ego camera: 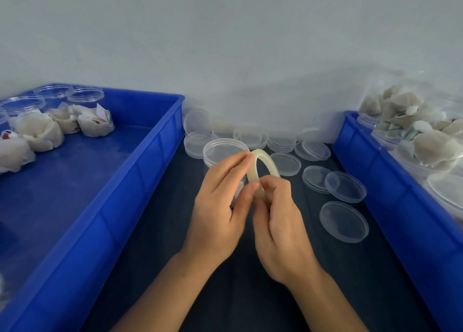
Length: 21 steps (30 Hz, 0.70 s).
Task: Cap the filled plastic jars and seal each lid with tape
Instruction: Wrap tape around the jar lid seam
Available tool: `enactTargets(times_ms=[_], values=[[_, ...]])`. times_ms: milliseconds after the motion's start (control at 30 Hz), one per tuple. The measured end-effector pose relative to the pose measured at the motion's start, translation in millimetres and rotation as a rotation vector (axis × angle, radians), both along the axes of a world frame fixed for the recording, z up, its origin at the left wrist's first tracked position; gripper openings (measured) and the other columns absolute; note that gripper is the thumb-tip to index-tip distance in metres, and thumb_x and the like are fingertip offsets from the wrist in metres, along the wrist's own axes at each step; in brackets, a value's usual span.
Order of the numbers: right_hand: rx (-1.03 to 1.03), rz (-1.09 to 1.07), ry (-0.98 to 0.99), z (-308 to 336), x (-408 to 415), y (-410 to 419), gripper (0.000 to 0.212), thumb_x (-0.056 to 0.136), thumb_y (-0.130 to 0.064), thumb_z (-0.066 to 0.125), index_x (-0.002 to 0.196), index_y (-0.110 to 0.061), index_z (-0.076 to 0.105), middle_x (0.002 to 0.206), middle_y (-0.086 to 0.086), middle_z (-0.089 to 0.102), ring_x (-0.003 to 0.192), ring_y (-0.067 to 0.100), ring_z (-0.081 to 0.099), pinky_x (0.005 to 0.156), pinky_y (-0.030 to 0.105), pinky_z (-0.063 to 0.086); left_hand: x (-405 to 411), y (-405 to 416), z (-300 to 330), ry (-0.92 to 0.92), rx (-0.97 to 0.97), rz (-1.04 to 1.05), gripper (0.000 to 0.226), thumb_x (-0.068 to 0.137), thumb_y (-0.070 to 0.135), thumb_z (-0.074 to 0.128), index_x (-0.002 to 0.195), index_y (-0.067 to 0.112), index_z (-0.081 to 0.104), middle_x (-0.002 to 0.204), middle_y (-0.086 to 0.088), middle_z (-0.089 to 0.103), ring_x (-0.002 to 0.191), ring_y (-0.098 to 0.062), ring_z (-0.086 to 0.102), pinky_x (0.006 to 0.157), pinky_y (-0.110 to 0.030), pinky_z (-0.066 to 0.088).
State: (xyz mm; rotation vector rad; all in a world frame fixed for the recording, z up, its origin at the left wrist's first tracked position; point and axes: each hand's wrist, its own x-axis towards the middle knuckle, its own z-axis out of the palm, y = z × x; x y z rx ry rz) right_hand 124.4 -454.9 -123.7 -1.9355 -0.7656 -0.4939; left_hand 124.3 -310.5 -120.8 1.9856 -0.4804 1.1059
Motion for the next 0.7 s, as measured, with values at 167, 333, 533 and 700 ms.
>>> enactTargets(times_ms=[167,333,533,700], values=[[0.006,-0.106,-0.146,1.7,2.8,3.7,0.014,0.106,-0.008,0.047,0.112,-0.021,0.045,0.080,-0.012,0.050,0.067,0.017,0.048,0.062,0.031,0.038,-1.4,-5.9,-5.1,-0.093,0.001,0.034,0.034,0.103,0.004,0.068,0.136,-0.004,0.067,0.140,-0.011,0.066,0.134,-0.020,0.062,0.104,-0.041,0.057],[-0.004,-0.150,-0.211,4.8,6.2,0.8,0.020,0.101,0.000,0.052,0.109,-0.017,0.047,0.081,-0.017,0.047,0.068,0.014,0.047,0.067,0.020,0.035,-3.0,-7.0,-4.7,-0.136,0.046,0.049,0.032,0.097,-0.001,0.076,0.128,-0.006,0.072,0.133,-0.014,0.070,0.128,-0.022,0.067,0.102,-0.042,0.058],[-0.059,-0.211,-0.256,1.2,5.4,1.4,0.022,0.101,-0.003,0.055,0.118,-0.015,0.050,0.094,-0.003,0.057,0.080,0.016,0.051,0.078,0.029,0.043,-4.8,-4.2,0.0,-0.144,0.027,0.120,0.022,0.091,-0.001,0.082,0.113,-0.003,0.078,0.122,-0.010,0.073,0.114,-0.022,0.072,0.095,-0.035,0.060],[-0.126,-0.234,-0.272,2.3,6.7,-1.4,0.017,0.101,-0.003,0.056,0.117,-0.009,0.054,0.091,-0.008,0.054,0.080,0.010,0.045,0.081,0.022,0.037,-6.3,-1.0,3.4,-0.116,0.040,0.091,0.019,0.090,-0.001,0.084,0.108,-0.003,0.078,0.115,-0.009,0.075,0.110,-0.019,0.072,0.097,-0.028,0.058]])
